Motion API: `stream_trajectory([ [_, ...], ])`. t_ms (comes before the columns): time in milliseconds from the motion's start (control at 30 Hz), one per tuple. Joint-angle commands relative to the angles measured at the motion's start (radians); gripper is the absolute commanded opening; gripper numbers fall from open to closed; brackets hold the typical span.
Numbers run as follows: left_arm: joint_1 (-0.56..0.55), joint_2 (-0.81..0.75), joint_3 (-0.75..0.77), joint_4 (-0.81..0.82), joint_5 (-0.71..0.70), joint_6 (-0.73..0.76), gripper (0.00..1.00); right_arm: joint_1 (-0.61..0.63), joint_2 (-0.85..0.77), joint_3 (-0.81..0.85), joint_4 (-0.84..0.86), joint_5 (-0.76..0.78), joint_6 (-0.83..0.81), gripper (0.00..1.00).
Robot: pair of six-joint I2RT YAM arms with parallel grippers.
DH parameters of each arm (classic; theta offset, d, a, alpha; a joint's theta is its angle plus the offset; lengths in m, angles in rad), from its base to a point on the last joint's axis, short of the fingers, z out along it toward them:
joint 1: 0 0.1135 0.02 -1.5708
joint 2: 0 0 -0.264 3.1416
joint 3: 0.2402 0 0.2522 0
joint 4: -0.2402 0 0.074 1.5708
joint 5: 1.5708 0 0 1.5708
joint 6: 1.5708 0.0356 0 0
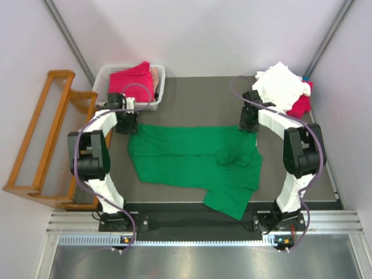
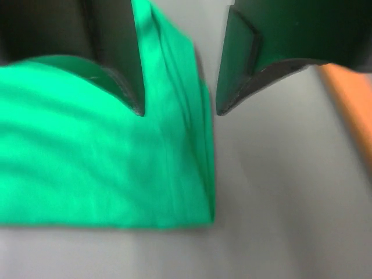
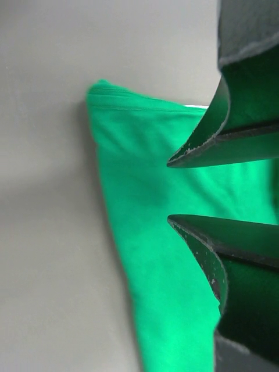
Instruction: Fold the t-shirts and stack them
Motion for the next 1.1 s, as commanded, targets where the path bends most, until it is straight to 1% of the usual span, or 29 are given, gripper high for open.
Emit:
stream_trajectory([
  [0, 0.028, -0.232, 0.008, -0.112, 0.010, 0.056, 0.59, 0.039, -0.165, -0.037, 0.008, 0.017, -0.020, 0.40],
  [67, 0.030, -0.310, 0.005, -0.161, 0.064, 0.087, 0.61, 0.059, -0.211, -0.060, -0.010, 0.017, -0.019, 0.41],
  [133, 0.031, -0.356, -0.018, -0.227, 0.124, 0.116, 0.66, 0.081, -0.262, -0.089, -0.036, 0.002, -0.016, 0.41],
  [167, 0.027, -0.394, -0.033, -0.241, 0.201, 0.169, 0.66, 0.108, -0.282, -0.135, -0.041, -0.012, -0.005, 0.41],
  [200, 0.024, -0.408, -0.055, -0.296, 0.228, 0.200, 0.66, 0.130, -0.302, -0.158, -0.056, -0.032, -0.002, 0.41],
  [233, 0.017, -0.417, -0.061, -0.325, 0.245, 0.261, 0.66, 0.154, -0.335, -0.179, -0.070, -0.055, 0.004, 0.41],
  [267, -0.001, -0.430, -0.069, -0.353, 0.254, 0.286, 0.66, 0.211, -0.351, -0.213, -0.093, -0.055, 0.007, 0.41],
  [333, -0.021, -0.433, -0.102, -0.419, 0.245, 0.332, 0.66, 0.266, -0.403, -0.248, -0.150, -0.064, 0.016, 0.41],
  [367, -0.042, -0.443, -0.121, -0.427, 0.232, 0.363, 0.66, 0.315, -0.423, -0.287, -0.165, -0.071, 0.021, 0.41],
  [433, -0.061, -0.457, -0.190, -0.416, 0.184, 0.387, 0.68, 0.355, -0.473, -0.313, -0.214, -0.084, 0.039, 0.41],
  [467, -0.094, -0.477, -0.213, -0.407, 0.166, 0.400, 0.68, 0.384, -0.491, -0.336, -0.234, -0.088, 0.042, 0.41],
  [500, -0.105, -0.486, -0.257, -0.399, 0.135, 0.410, 0.68, 0.394, -0.506, -0.345, -0.269, -0.089, 0.047, 0.41],
  [567, -0.125, -0.499, -0.297, -0.384, 0.115, 0.427, 0.69, 0.418, -0.561, -0.374, -0.299, -0.107, 0.058, 0.41],
  [667, -0.145, -0.500, -0.369, -0.362, 0.064, 0.443, 0.69, 0.464, -0.606, -0.405, -0.378, -0.121, 0.058, 0.41],
  [733, -0.147, -0.506, -0.414, -0.342, 0.044, 0.444, 0.69, 0.489, -0.633, -0.425, -0.403, -0.143, 0.047, 0.41],
  [867, -0.148, -0.516, -0.458, -0.296, 0.073, 0.415, 0.69, 0.573, -0.688, -0.479, -0.414, -0.193, 0.053, 0.41],
  [967, -0.148, -0.485, -0.468, -0.261, 0.076, 0.395, 0.69, 0.624, -0.681, -0.456, -0.432, -0.195, 0.058, 0.41],
  [1067, -0.150, -0.457, -0.449, -0.266, 0.095, 0.384, 0.69, 0.665, -0.655, -0.425, -0.426, -0.177, 0.073, 0.41],
])
